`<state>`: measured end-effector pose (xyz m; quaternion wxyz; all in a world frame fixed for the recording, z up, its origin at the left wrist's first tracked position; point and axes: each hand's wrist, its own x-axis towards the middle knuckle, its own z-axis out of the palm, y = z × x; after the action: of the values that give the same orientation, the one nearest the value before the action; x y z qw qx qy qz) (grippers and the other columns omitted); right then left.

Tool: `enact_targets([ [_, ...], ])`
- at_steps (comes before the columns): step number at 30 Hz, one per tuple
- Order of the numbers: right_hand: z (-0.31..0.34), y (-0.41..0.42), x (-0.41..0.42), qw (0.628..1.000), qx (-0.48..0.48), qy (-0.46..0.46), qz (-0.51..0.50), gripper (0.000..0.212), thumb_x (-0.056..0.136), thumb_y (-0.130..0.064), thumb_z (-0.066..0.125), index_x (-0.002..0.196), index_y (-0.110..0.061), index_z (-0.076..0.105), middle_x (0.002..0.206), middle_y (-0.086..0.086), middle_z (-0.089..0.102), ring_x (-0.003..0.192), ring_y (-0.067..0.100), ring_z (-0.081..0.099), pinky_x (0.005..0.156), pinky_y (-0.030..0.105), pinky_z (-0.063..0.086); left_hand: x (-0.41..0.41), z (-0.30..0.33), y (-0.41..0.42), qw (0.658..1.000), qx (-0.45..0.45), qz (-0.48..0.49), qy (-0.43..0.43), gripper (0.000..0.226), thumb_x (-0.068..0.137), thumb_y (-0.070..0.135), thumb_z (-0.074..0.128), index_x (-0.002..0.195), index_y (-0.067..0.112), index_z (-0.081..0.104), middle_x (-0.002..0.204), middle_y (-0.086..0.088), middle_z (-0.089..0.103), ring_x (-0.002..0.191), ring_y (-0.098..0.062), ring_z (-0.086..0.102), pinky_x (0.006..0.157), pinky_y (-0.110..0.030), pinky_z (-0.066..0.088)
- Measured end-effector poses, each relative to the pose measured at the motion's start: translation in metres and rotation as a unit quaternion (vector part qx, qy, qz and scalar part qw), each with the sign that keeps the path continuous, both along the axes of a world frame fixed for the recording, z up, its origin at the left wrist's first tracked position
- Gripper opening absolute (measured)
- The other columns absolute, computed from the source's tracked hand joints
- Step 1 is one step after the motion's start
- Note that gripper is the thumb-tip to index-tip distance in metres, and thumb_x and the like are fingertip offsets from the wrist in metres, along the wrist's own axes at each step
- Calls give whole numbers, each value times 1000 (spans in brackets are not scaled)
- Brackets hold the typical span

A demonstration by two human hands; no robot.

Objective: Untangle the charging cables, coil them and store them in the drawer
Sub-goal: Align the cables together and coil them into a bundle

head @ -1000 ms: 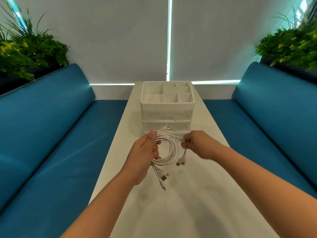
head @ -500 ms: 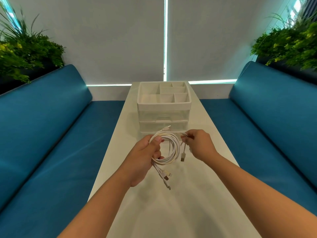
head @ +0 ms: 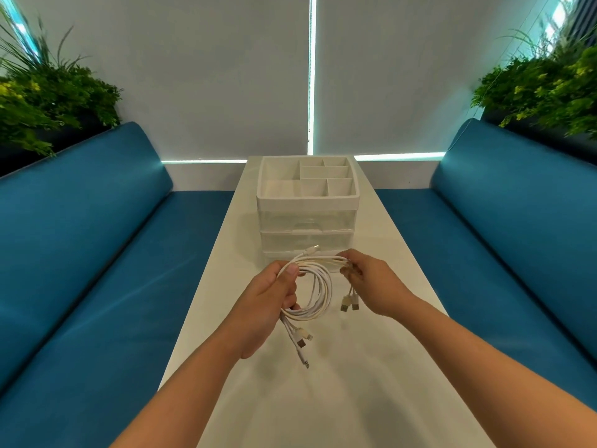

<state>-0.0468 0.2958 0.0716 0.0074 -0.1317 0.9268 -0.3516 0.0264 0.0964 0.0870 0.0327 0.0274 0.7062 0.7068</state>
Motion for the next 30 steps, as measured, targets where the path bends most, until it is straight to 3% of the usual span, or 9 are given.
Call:
enact_targets([
  [3, 8, -4, 4, 996, 29, 50, 66, 30, 89, -8, 53, 114, -22, 62, 108, -3, 67, 94, 15, 59, 80, 29, 49, -2, -1, 2, 999, -38, -6, 22, 27, 102, 36, 43, 102, 16, 62, 69, 5, 38, 61, -10, 35, 76, -35, 44],
  [5, 18, -9, 8, 995, -33, 35, 93, 19, 91, -17, 58, 107, -25, 62, 98, -4, 68, 87, 12, 60, 75, 25, 49, -2, -1, 3, 997, -64, -14, 40, 27, 101, 36, 43, 103, 18, 62, 68, 6, 39, 62, -10, 37, 73, -32, 46],
  [7, 26, -13, 9, 991, -71, 3, 111, 11, 91, -19, 58, 99, -26, 60, 86, 1, 67, 77, 16, 60, 72, 29, 50, -3, -1, 3, 995, -81, -8, 51, 25, 101, 37, 43, 102, 21, 62, 66, 9, 42, 62, -8, 38, 69, -28, 46],
  [11, 36, -15, 14, 993, -21, 13, 115, 12, 90, -13, 50, 87, -16, 61, 77, 5, 63, 67, 17, 51, 68, 41, 48, -7, -4, -6, 987, -146, 25, 57, 21, 101, 37, 42, 99, 26, 59, 69, 12, 46, 62, -4, 43, 63, -17, 45],
  [16, 46, -17, 15, 989, 61, 72, 116, 31, 94, -46, 49, 80, -21, 61, 65, -5, 57, 62, 15, 50, 59, 32, 41, -8, -7, -12, 971, -231, 39, 52, 27, 101, 44, 38, 100, 24, 56, 77, 6, 50, 70, -10, 48, 68, -28, 45],
  [19, 52, -15, 11, 987, 26, 82, 138, 28, 94, -46, 51, 87, -23, 67, 70, -5, 61, 67, 14, 55, 62, 33, 44, -8, -5, -15, 964, -262, 17, 44, 39, 95, 55, 37, 92, 20, 54, 74, 5, 48, 67, -12, 46, 67, -31, 43],
  [23, 60, -12, 1, 981, -6, 102, 165, 20, 94, -40, 55, 91, -25, 68, 77, -3, 63, 73, 15, 57, 68, 38, 47, -3, 4, -12, 983, -173, -44, 36, 51, 86, 61, 42, 84, 10, 50, 68, 4, 41, 63, -13, 38, 64, -34, 40],
  [27, 60, -11, -7, 976, -75, 57, 196, 19, 97, -25, 53, 103, -17, 69, 93, 0, 65, 83, 6, 58, 77, 22, 47, 2, 22, -4, 996, -35, -64, 47, 41, 87, 52, 46, 93, 15, 61, 73, -1, 45, 66, -15, 41, 64, -30, 43],
  [30, 45, -17, -1, 971, -145, -15, 190, 23, 100, -18, 47, 111, -16, 68, 107, 1, 69, 97, 10, 63, 88, 21, 48, 3, 27, 2, 997, 20, -48, 54, 42, 90, 47, 44, 107, 13, 63, 65, 8, 50, 58, -8, 44, 61, -21, 46],
])
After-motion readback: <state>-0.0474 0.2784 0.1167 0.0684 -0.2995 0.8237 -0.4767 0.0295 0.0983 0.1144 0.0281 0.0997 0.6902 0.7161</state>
